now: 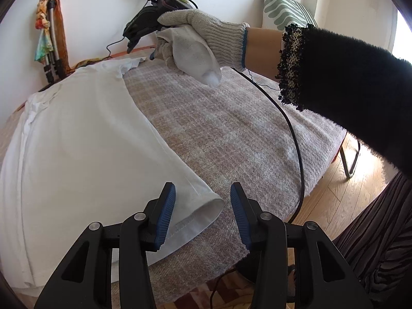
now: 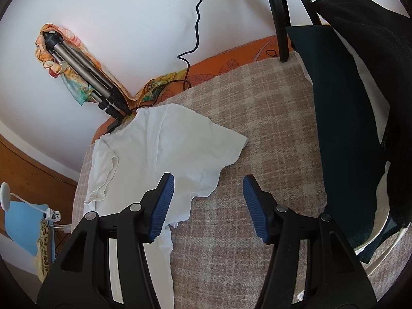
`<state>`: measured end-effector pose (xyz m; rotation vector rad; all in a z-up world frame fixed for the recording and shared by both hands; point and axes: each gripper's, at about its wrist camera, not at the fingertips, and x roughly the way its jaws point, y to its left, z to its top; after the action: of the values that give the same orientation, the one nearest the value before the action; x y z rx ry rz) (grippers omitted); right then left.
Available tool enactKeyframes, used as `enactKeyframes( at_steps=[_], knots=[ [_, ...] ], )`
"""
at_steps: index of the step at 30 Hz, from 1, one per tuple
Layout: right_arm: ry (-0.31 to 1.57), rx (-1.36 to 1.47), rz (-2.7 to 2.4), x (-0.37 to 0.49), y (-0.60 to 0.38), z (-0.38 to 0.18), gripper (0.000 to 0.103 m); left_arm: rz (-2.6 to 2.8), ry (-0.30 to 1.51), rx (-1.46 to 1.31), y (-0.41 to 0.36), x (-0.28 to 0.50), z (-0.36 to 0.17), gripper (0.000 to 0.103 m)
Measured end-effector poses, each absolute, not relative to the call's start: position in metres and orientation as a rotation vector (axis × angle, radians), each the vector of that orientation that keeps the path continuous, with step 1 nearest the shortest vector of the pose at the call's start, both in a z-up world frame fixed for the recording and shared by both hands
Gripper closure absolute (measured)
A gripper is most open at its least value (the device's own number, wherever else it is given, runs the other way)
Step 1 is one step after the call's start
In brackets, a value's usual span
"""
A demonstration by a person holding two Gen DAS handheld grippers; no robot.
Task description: Fold small clothes
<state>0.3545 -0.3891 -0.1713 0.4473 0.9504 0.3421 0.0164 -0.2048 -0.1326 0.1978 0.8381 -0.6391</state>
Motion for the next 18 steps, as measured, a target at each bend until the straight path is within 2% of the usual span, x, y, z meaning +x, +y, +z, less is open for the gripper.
enactKeyframes(
  at_steps=[6,8,9,10,12,13,14,15,16,18],
  knots=[
    [0.952,0.398,0.345,0.365,-0.371,-0.182,0.044,-0.62,0.83,0.188,-0.204,0.02,-0.136,0.064],
    [0.935,0.363,0.338,0.367,-0.364,-0.182,0.044,-0.61,0.821,0.184,-0.204,0.023,-0.137,0.071],
    [0.932,0.347,0.336,0.368,-0.359,-0.181,0.044,-0.609,0.819,0.173,-0.203,0.025,-0.137,0.078],
    [0.925,0.328,0.333,0.368,-0.355,-0.181,0.044,-0.614,0.82,0.154,-0.201,0.026,-0.137,0.09],
    [0.912,0.276,0.323,0.368,-0.346,-0.18,0.045,-0.624,0.833,0.106,-0.196,0.032,-0.137,0.096],
    [0.906,0.24,0.318,0.368,-0.34,-0.181,0.055,-0.626,0.838,0.083,-0.195,0.034,-0.137,0.097],
    [0.908,0.203,0.309,0.369,-0.334,-0.181,0.074,-0.625,0.842,0.067,-0.193,0.035,-0.137,0.097],
    [0.906,0.174,0.295,0.369,-0.329,-0.181,0.081,-0.623,0.843,0.056,-0.192,0.034,-0.136,0.098],
    [0.913,0.174,0.304,0.37,-0.328,-0.181,0.093,-0.621,0.84,0.046,-0.19,0.034,-0.135,0.098],
    [0.912,0.203,0.327,0.37,-0.329,-0.18,0.095,-0.619,0.833,0.026,-0.186,0.032,-0.131,0.098]
  ],
)
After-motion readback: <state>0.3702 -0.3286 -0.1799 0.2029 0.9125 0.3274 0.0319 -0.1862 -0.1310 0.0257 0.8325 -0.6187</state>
